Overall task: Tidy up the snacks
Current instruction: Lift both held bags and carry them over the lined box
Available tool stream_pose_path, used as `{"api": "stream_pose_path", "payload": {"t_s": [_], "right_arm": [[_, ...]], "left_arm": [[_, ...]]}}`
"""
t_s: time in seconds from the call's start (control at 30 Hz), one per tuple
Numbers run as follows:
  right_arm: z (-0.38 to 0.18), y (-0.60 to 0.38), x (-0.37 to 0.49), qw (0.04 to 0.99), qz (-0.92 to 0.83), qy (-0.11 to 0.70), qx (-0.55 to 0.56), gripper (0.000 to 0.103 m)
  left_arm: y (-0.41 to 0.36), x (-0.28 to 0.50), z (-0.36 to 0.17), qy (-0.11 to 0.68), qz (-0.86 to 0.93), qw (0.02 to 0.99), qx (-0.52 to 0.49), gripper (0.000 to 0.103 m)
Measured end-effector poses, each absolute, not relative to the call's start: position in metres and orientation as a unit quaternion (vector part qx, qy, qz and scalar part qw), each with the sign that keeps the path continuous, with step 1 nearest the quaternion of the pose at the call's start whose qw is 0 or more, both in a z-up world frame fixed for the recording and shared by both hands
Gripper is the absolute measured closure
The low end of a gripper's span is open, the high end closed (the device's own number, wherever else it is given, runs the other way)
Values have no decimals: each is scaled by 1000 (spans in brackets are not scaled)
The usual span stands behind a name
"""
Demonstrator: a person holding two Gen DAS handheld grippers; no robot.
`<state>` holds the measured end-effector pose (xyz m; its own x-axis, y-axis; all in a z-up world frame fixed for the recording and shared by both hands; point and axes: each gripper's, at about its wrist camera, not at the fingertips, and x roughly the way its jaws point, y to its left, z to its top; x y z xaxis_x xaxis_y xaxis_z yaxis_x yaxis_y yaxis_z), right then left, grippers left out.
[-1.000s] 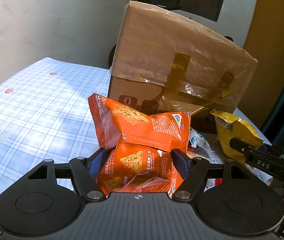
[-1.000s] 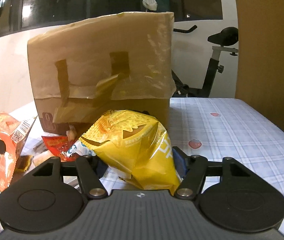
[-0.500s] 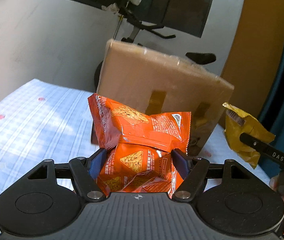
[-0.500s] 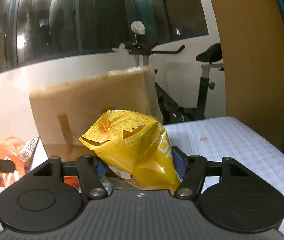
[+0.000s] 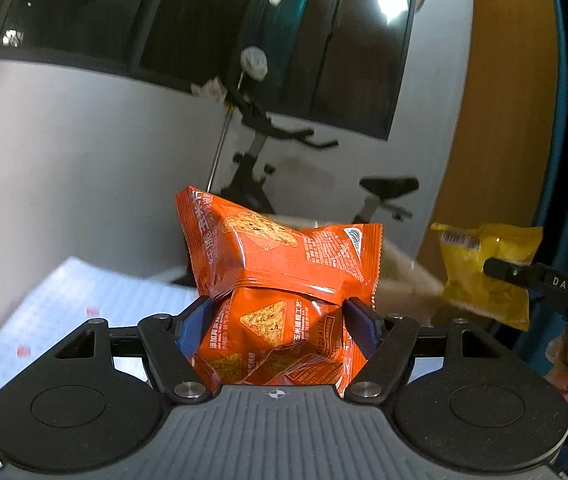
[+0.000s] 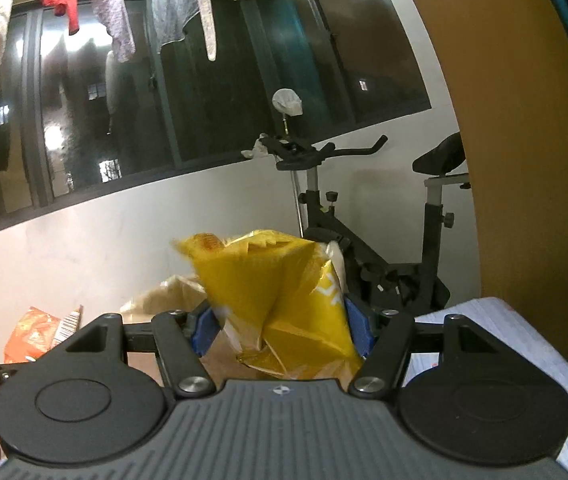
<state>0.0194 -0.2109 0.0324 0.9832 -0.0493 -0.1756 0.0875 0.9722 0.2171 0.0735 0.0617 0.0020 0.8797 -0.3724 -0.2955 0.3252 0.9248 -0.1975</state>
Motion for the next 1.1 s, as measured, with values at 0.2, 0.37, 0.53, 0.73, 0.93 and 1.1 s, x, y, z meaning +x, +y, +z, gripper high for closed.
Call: {"api": "stream_pose_path", "payload": {"t_s": [0.2, 0.37, 0.53, 0.73, 0.93, 1.1], "right_arm": [[57, -210, 27, 990, -30, 72, 117, 38], [67, -207, 41, 991, -13, 63, 115, 38], [69, -212, 84, 987, 18, 63, 149, 38], [55, -226, 153, 972, 21, 102, 211, 38], [30, -245, 192, 960, -21, 142, 238, 33], [21, -259, 199, 955, -26, 163, 246, 27]], "left_arm": [[60, 81, 15, 152, -181, 969, -73, 29], [56, 87, 18, 151, -183, 968, -79, 29], [52, 99, 25, 155, -189, 967, -76, 29], [40, 134, 39, 162, -188, 967, -56, 29], [28, 169, 38, 196, -185, 962, -33, 29], [16, 186, 36, 212, -175, 961, -7, 29]]}}
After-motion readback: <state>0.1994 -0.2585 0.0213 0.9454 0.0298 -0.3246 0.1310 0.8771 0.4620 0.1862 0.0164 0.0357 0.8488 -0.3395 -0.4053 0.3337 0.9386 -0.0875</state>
